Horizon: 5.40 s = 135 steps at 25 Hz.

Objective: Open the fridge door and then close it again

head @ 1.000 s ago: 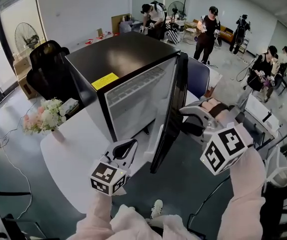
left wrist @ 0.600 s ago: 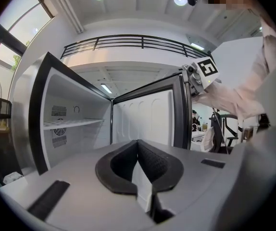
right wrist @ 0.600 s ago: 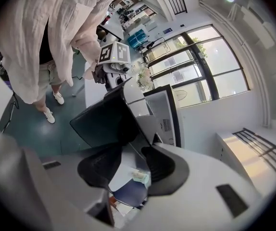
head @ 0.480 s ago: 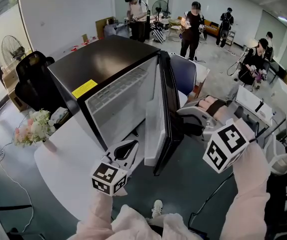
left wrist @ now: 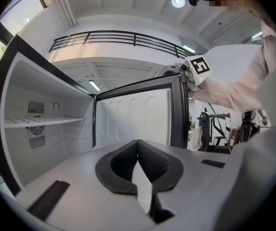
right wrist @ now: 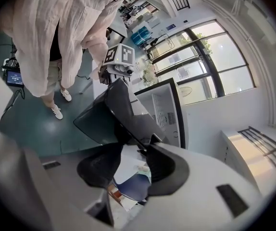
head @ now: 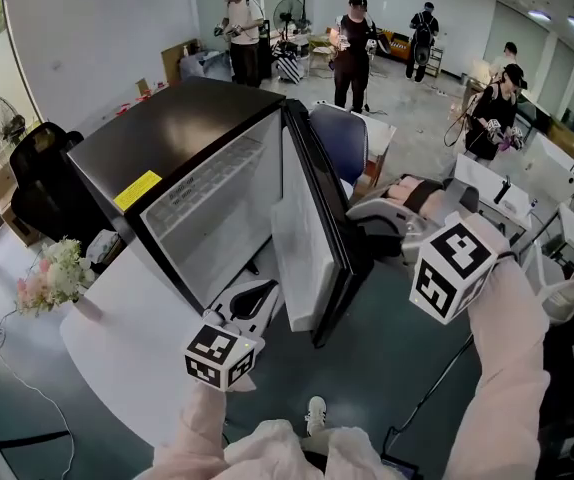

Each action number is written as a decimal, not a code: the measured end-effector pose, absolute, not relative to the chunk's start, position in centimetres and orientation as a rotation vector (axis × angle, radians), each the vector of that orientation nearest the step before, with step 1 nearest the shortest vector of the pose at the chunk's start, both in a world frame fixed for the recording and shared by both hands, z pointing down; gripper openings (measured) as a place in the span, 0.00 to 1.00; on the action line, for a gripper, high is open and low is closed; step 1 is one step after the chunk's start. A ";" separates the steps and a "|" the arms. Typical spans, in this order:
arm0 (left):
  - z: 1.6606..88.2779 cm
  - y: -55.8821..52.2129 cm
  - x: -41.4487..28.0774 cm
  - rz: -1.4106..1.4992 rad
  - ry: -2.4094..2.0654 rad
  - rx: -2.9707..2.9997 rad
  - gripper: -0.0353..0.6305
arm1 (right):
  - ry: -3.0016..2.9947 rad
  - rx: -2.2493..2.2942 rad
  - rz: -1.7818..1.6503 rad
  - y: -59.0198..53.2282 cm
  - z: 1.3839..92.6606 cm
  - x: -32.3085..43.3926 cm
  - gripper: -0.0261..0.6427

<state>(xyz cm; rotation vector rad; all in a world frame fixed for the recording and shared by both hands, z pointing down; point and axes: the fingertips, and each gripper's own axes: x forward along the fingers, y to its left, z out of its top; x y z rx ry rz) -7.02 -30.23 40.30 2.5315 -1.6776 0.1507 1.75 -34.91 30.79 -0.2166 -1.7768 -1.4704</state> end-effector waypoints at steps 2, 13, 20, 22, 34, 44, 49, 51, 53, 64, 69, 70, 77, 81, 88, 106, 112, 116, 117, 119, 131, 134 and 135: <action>40.3 -30.5 -6.3 0.149 -1.656 2.546 0.07 | -1.773 -0.219 -1.466 -35.4 30.8 2.4 0.28; 40.1 -33.3 -2.9 0.138 -1.624 2.574 0.07 | -1.731 -0.252 -1.483 -37.9 30.7 6.2 0.28; 40.0 -35.3 -1.6 0.118 -1.664 2.558 0.07 | -1.710 -0.304 -1.498 -40.0 30.7 8.4 0.30; 40.1 -35.9 -1.4 0.112 -1.679 2.552 0.07 | -1.711 -0.312 -1.497 -40.8 30.7 9.0 0.31; 40.3 -38.8 1.5 0.089 -1.730 2.528 0.07 | -1.666 -0.323 -1.530 -45.4 30.7 12.6 0.31; 40.5 -39.9 1.6 0.122 -1.769 2.510 0.07 | -1.684 -0.347 -1.539 -47.2 30.8 13.5 0.31; 40.6 -40.1 1.1 0.120 -1.800 2.488 0.07 | -1.694 -0.338 -1.544 -47.7 30.8 13.7 0.31; 40.8 -40.0 1.1 0.117 -1.806 2.482 0.07 | -1.696 -0.337 -1.544 -47.7 30.9 13.7 0.31; 41.0 -39.8 0.9 0.116 -1.810 2.477 0.07 | -1.706 -0.338 -1.540 -47.6 31.1 13.5 0.31; 41.4 -38.9 0.2 0.107 -1.835 2.438 0.07 | -1.720 -0.330 -1.531 -47.3 30.8 13.4 0.31; 41.2 -38.4 -0.1 0.096 -1.847 2.424 0.07 | -1.757 -0.334 -1.521 -46.8 30.5 13.3 0.31; 41.1 -38.3 -0.1 0.093 -1.845 2.425 0.07 | -1.768 -0.336 -1.516 -46.6 30.4 13.3 0.31; 41.1 -37.5 -1.0 0.086 -1.823 2.426 0.07 | -1.789 -0.321 -1.494 -45.2 30.1 12.7 0.31; 40.7 -37.1 -1.2 0.095 -1.789 2.446 0.07 | -1.803 -0.308 -1.473 -44.4 29.6 12.2 0.31; 41.0 -35.2 -3.1 0.119 -1.741 2.473 0.07 | -1.802 -0.245 -1.433 -42.6 30.3 10.5 0.31; 40.0 -30.2 -6.2 0.074 -1.757 2.467 0.07 | -1.874 -0.219 -1.377 -37.9 29.9 6.1 0.29; 40.0 -28.9 -7.9 0.055 -1.794 2.437 0.07 | -1.887 -0.230 -1.399 -36.5 29.8 4.0 0.26; 40.1 -28.2 -8.7 0.054 -1.807 2.423 0.07 | -1.862 -0.211 -1.425 -35.8 29.7 2.8 0.24; 40.1 -28.1 -9.0 0.053 -1.810 2.421 0.07 | -1.844 -0.204 -1.437 -35.8 29.8 2.6 0.24; 40.0 -27.9 -9.4 0.051 -1.817 2.419 0.07 | -1.815 -0.192 -1.451 -35.6 29.8 2.2 0.23; 40.3 -25.3 -11.5 0.033 -1.853 2.379 0.07 | -1.742 -0.171 -1.506 -34.1 29.8 -0.8 0.21; 40.4 -24.7 -12.1 0.034 -1.864 2.367 0.07 | -1.719 -0.170 -1.528 -33.8 29.8 -1.7 0.20; 40.5 -24.4 -12.2 0.032 -1.867 2.363 0.07 | -1.713 -0.169 -1.533 -33.7 29.8 -1.9 0.20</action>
